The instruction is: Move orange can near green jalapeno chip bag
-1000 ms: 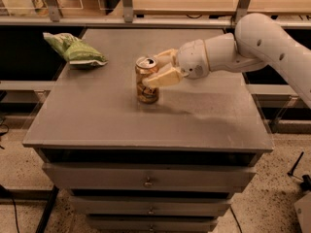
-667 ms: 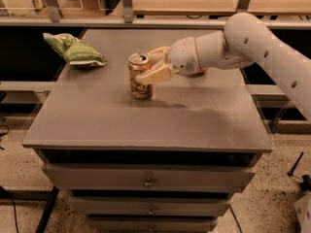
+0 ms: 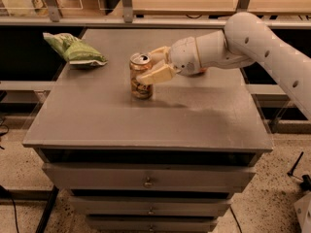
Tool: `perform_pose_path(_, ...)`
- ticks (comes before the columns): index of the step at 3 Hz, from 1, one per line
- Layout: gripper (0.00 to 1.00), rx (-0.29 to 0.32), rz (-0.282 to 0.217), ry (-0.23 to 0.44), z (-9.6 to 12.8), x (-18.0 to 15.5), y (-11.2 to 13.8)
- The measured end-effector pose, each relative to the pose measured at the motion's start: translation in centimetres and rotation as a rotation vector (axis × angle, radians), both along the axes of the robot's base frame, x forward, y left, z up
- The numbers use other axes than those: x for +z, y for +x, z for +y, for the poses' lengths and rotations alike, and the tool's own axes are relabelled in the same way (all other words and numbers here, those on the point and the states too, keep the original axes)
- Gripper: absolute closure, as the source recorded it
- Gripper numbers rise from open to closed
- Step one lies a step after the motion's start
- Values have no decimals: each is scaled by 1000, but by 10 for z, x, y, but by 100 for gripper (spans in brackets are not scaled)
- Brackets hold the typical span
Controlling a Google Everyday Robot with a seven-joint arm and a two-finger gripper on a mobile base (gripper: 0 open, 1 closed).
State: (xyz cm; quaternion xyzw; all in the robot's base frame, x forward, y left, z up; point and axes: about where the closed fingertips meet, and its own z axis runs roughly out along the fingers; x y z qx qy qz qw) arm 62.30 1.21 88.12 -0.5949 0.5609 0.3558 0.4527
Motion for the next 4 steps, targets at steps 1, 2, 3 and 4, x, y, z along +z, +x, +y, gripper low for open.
perform_pose_path(1, 100, 13, -38, -31, 18, 15, 11)
perform_pose_path(2, 100, 29, -73, -61, 34, 35, 19)
perform_pose_path(3, 100, 38, -82, -72, 44, 44, 25)
perform_pose_path(4, 100, 30, -63, -84, 56, 39, 34)
